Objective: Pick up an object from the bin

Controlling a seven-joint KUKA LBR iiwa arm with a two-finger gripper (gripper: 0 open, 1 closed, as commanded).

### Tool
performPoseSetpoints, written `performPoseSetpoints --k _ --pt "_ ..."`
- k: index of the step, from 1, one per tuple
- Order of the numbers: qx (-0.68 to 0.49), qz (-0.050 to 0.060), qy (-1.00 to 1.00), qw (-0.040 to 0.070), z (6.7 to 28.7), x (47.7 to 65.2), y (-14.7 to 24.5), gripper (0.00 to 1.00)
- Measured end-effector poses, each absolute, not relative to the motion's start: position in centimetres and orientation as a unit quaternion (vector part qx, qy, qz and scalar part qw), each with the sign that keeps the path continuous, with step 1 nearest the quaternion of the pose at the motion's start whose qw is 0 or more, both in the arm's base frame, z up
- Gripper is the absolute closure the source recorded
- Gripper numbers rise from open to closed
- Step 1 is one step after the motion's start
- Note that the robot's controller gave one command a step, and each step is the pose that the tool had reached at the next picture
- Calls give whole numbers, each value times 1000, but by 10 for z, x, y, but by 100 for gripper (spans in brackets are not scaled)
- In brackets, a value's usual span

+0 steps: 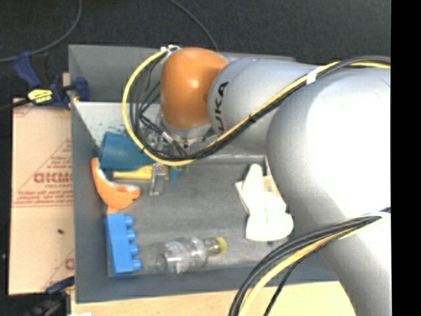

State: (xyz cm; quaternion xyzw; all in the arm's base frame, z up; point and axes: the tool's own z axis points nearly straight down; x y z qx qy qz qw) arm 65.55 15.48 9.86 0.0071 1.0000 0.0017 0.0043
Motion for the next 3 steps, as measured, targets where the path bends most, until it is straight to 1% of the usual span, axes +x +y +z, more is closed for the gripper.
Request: performPoseSetpoints --k 1,2,3 --pt "44 3 999 4 73 652 171 0" --pt "35 1 999 10 70 656 170 100" --pt "24 1 1000 9 72 655 169 100"
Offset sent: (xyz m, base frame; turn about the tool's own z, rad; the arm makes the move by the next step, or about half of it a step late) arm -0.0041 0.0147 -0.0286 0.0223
